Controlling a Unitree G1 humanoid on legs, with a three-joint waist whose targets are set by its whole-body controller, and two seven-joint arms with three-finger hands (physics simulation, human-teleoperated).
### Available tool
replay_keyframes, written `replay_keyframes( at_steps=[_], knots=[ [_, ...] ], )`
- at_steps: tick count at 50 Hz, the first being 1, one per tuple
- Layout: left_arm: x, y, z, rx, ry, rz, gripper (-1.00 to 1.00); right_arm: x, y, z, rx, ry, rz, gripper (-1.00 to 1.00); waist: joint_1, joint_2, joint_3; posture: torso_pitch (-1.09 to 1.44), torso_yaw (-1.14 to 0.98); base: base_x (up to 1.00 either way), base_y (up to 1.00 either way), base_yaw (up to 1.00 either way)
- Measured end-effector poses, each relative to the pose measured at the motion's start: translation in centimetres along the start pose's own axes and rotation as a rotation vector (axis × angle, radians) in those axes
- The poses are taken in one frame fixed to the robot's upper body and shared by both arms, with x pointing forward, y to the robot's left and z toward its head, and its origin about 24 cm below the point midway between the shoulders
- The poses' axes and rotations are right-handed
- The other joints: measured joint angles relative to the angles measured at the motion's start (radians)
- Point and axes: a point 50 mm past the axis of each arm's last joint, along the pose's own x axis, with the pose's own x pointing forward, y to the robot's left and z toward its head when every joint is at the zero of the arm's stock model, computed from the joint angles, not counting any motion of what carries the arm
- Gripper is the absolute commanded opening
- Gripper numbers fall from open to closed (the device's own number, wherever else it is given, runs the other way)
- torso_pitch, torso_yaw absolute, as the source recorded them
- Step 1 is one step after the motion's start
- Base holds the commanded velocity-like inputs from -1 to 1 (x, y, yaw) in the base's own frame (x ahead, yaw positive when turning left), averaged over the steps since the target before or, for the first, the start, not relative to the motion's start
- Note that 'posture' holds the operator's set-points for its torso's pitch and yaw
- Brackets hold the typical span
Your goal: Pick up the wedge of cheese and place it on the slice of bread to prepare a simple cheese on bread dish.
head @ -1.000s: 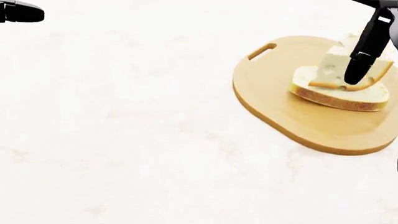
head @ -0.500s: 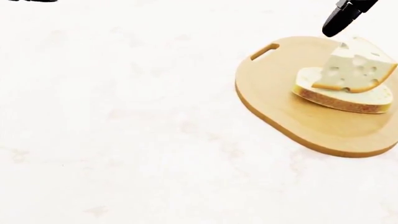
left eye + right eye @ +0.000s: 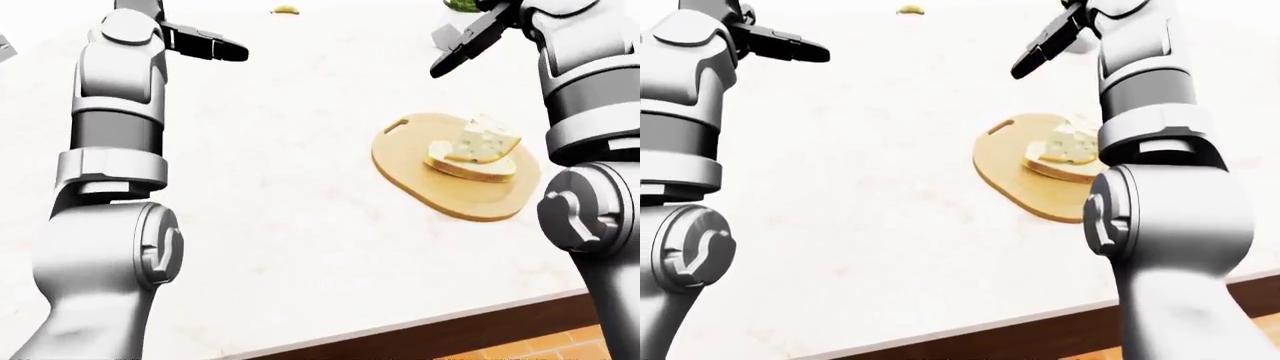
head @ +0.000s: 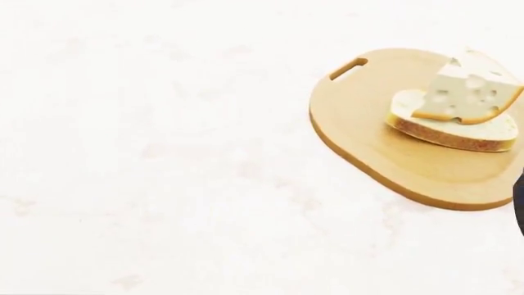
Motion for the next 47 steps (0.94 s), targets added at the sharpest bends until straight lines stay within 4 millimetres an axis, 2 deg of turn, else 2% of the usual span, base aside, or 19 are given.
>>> replay_keyframes(
  at_steps=[12, 23, 47],
  knots=[
    [-0.5, 0.2, 3.3, -0.017, -0.061, 0.005, 1.0, -0.4, -1.0, 2.6, 0.031, -0.104, -0.025, 1.0, 0.0, 0.0, 0.005, 0.0, 0.0, 0.0, 0.0, 0.0],
    [-1.0, 0.1, 5.3, -0.011, -0.086, -0.001, 1.0, -1.5, -3.0, 5.4, 0.02, -0.154, -0.049, 1.0, 0.0, -0.002, 0.011, 0.0, 0.0, 0.0, 0.0, 0.0],
    [-2.1, 0.2, 8.6, 0.003, -0.137, -0.002, 1.0, -2.8, -4.7, 7.8, -0.009, -0.183, -0.066, 1.0, 0.0, -0.002, 0.022, 0.0, 0.0, 0.0, 0.0, 0.0]
  ],
)
